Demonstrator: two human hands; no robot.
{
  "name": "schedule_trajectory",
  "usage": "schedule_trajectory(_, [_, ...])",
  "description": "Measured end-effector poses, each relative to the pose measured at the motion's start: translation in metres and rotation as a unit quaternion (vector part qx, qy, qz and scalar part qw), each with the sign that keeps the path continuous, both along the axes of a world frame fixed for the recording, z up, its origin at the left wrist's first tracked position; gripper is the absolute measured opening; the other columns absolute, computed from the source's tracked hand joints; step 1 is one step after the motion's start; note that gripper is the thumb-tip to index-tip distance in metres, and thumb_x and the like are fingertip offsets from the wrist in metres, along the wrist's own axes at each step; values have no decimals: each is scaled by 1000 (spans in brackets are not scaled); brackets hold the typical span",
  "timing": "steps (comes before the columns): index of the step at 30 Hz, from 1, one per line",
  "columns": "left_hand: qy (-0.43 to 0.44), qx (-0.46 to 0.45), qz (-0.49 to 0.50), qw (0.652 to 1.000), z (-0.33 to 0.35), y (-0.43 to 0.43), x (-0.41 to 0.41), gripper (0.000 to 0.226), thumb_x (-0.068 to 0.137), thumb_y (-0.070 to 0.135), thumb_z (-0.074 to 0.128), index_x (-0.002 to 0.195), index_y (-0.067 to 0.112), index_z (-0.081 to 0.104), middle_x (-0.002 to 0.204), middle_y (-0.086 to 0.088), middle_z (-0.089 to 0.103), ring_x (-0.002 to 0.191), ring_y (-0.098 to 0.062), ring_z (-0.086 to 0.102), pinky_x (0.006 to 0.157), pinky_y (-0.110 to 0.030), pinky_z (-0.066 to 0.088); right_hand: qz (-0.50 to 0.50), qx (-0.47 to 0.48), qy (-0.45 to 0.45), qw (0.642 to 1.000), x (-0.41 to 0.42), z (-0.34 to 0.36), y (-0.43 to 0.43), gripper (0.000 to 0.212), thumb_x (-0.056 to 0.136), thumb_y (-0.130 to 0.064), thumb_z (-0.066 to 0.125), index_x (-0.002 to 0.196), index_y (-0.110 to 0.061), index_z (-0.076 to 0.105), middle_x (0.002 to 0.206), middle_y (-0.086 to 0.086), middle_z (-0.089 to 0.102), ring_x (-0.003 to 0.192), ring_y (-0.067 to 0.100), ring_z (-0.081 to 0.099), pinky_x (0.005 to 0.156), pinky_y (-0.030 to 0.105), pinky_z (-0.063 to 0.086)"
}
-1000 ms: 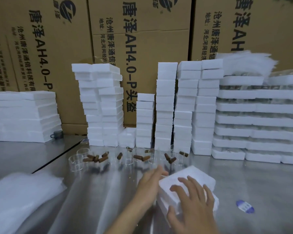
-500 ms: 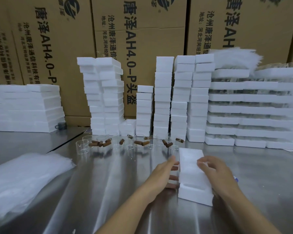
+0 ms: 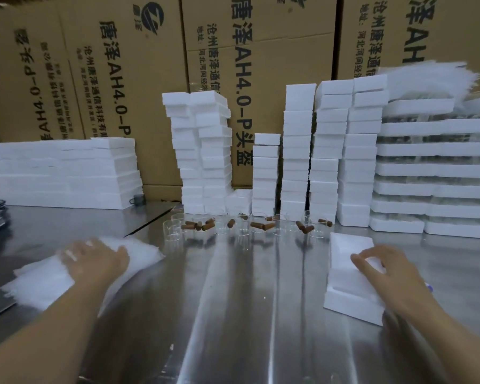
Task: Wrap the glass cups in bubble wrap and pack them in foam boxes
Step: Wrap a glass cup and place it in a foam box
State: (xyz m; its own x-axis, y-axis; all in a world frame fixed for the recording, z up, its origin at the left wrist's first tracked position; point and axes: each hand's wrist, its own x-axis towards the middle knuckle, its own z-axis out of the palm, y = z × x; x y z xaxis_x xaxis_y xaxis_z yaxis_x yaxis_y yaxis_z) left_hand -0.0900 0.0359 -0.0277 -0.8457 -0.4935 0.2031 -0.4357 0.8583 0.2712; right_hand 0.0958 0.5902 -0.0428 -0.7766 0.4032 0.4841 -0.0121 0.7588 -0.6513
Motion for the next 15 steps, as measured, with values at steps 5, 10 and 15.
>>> schedule_trajectory(5, [6,66,-16,998,-16,-5,13,66,114,43,17,169,6,21,178,-17,14,165,-34,10,132,-54,2,10,14,15,1000,-3,-1,2,11,95,-53,67,92,-42,67,115,-10,61,115,14,51,99,38,41])
schedule_trajectory(10, [8,92,-34,995,28,5,11,60,115,35,15,171,14,18,180,-12,9,166,-33,6,131,-56,1,-2,4,3,1000,-5,-2,4,14,93,-57,66,95,-43,68,123,-6,61,113,13,51,103,41,42])
schedule_trajectory(15, [75,26,-160,984,81,57,4,56,114,36,12,163,20,33,172,-17,30,158,-40,26,125,-62,21,1,1,3,1000,-4,-1,1,13,93,-56,66,95,-44,67,122,-7,62,114,13,51,102,42,43])
